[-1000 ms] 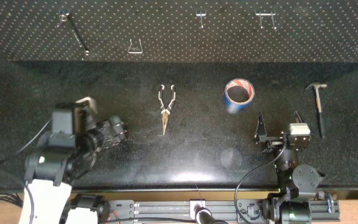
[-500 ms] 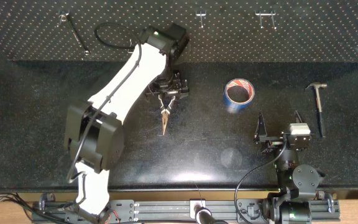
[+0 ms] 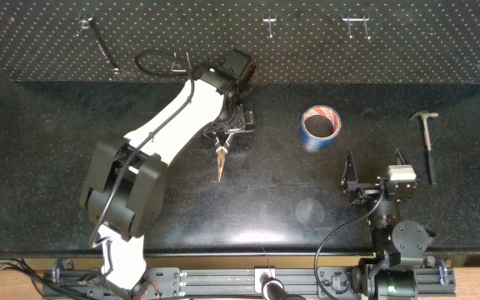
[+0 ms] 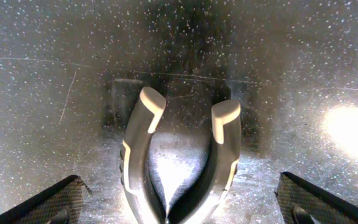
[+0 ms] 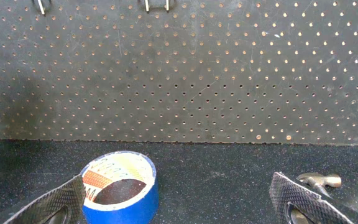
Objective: Place Tools Onto Pegboard
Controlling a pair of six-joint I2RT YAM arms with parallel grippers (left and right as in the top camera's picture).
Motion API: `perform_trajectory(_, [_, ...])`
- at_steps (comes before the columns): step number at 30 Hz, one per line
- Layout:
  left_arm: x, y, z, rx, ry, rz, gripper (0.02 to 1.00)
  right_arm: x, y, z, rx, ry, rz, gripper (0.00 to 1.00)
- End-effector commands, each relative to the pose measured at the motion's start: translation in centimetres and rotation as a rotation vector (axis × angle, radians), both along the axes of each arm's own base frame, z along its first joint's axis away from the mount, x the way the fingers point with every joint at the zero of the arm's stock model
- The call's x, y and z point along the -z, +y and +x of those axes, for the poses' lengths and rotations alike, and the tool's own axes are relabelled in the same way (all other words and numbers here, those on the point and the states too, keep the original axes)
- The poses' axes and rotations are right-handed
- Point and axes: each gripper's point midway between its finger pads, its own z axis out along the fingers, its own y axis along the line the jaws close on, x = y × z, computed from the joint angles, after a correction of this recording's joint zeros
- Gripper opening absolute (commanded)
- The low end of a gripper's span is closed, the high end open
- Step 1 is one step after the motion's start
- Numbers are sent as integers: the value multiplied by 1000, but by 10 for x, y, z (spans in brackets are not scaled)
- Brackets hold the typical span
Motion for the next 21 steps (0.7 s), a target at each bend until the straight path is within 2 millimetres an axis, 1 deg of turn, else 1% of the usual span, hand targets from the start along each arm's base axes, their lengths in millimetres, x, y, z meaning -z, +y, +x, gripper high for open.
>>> perform_trajectory(1, [-3,3,-8,14,5,-3,993,1,1,0,-8,-1,-3,976])
perform_trajectory(4, [-1,8,-7,1,9,-1,996,1,1,0,-8,-1,-3,976])
perform_trajectory(7, [7,6,-9,3,31,-2,993,1,1,0,-8,-1,-3,976])
perform_trajectory(9, [8,7,-9,10,35,0,993,1,1,0,-8,-1,-3,976])
perform_trajectory(12, [14,10,-15,9,55,10,993,1,1,0,-8,-1,-3,976])
perform_trajectory(15, [20,10,-16,6,72,10,993,1,1,0,-8,-1,-3,976])
perform_trajectory(17, [21,7,-10,4,50,-9,993,1,1,0,-7,-1,-3,976])
perform_trajectory(19, [21,8,-8,-1,44,-12,993,1,1,0,-8,-1,-3,976])
perform_trajectory(21, [24,13,-7,-15,55,-7,993,1,1,0,-8,-1,-3,976])
